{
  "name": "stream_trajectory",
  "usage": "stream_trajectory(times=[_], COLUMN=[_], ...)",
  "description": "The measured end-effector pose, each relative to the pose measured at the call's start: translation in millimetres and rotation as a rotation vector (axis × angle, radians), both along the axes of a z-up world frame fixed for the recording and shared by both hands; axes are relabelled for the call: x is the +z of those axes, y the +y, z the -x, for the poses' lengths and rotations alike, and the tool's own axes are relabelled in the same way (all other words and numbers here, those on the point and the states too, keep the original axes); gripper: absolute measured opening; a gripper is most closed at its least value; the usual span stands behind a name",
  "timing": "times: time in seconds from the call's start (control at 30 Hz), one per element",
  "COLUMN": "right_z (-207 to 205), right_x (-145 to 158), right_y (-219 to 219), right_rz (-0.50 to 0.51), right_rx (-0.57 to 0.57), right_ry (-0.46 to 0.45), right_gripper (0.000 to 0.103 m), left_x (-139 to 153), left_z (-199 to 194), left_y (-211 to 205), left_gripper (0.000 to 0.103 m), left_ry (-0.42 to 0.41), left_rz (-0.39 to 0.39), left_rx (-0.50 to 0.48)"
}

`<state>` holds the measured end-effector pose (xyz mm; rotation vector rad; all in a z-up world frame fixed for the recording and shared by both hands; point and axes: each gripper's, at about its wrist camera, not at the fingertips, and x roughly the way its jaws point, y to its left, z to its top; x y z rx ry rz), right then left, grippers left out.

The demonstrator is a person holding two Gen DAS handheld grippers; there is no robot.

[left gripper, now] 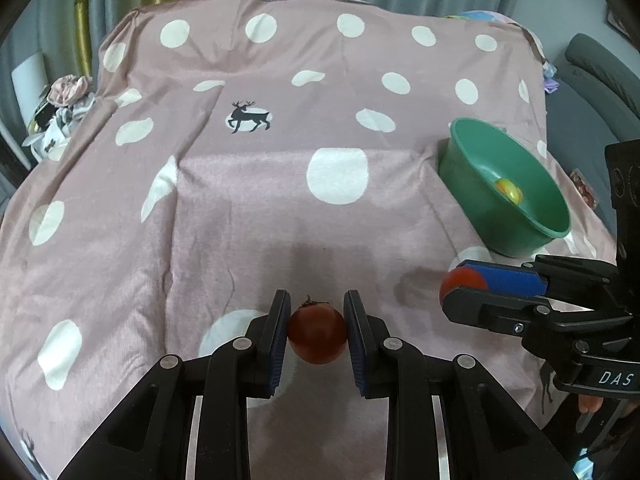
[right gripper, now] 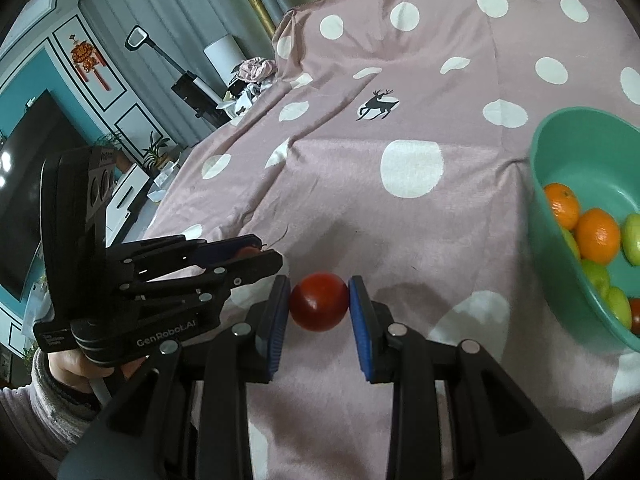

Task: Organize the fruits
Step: 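Carry both red tomatoes over the teal bowl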

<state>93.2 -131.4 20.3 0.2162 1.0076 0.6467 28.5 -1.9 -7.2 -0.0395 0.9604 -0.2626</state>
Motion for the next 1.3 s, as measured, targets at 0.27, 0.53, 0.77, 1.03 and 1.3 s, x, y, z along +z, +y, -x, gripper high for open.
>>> stream_trajectory(times=[0.27,0.53,0.77,1.03,1.3], right_z=[8.6,18.4,27.3,36.7,40.9], right_x=[7.3,17.5,22.6,30.6,36.0], right_y=[-10.4,-19.7,-27.9,-40.1,-51.9], right_rz=[-0.01,-0.03,-0.038,-0.054,-0.071], right_rx=[-0.025,-0.046,-0.06,-0.082,-0.107], right_ry=[-0.018,-0.044,-0.061,-0.083,-0.104], right_gripper=[0.03,0.03,0.03,0.03,0.03], left_x=[8.1,15.3,22.5,29.1,36.1], left_z=[5.9,11.0,13.4,13.5,14.9], left_y=[-10.2,-22.7,-32.5,-42.6,-56.7], left_gripper=[0.028,0.028,0.028,0.028,0.028], left_ry=[-0.017,-0.034,-0.047,-0.061,-0.077], left_rz=[-0.007,-0.019,-0.029,-0.037,-0.046], left_rx=[-0.018,-0.035,-0.048,-0.061,-0.079])
